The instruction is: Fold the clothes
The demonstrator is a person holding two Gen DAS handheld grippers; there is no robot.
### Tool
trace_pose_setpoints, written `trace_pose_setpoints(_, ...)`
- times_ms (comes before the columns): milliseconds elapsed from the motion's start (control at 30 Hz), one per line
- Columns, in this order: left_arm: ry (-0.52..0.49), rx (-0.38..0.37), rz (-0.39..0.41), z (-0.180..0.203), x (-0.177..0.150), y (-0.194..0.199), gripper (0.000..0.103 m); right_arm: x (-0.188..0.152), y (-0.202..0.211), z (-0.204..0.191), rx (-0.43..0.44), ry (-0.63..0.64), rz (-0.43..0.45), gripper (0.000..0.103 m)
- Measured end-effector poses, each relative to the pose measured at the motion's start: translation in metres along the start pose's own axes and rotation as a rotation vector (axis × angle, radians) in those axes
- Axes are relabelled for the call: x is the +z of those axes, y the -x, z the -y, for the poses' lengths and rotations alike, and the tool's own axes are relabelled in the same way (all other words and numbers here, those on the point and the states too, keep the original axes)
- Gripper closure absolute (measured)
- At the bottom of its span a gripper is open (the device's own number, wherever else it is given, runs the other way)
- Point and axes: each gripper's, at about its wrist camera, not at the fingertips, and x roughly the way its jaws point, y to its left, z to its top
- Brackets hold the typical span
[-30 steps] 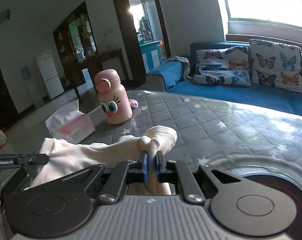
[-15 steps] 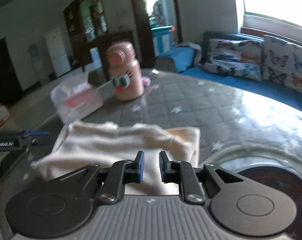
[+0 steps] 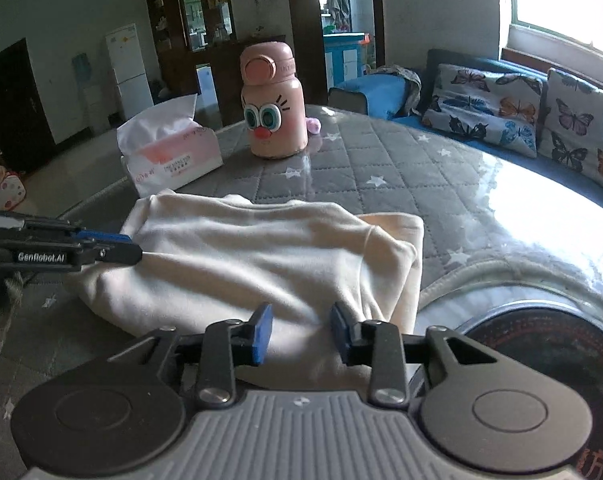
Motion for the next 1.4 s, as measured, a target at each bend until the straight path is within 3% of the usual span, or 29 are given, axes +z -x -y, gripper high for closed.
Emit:
trace_pose_setpoints(300,-0.042,-0.069,-0.013,0.027,0.019,-0.017,0.079,-0.003,0.011,-0.014,0.044,0.028,0.015,0.044)
trace_pose_setpoints(533,-0.073,-0.120,-0.025,0.048,0.033,-0.033,0.080,-0.007,0.007,-0.025,0.092,0.042,0.003,0.038)
trace_pose_setpoints(733,-0.098,-0.099,-0.060,0.058,0.045,-0.066,0.080,-0.009,0.001,-0.031,0.120,0.054,0.000,0.035)
trace_pose_setpoints(1133,-0.020,-0.033,-0.042,0.051,0.064,-0.094,0.080,-0.012,-0.006,-0.031,0.136,0.051,-0.006,0.032)
trace_pose_setpoints(1400,-0.002,-0.018,-0.021,0.047,0.069,-0.091,0.059,-0.010,-0.003,-0.034,0.141,0.053,-0.001,0.019)
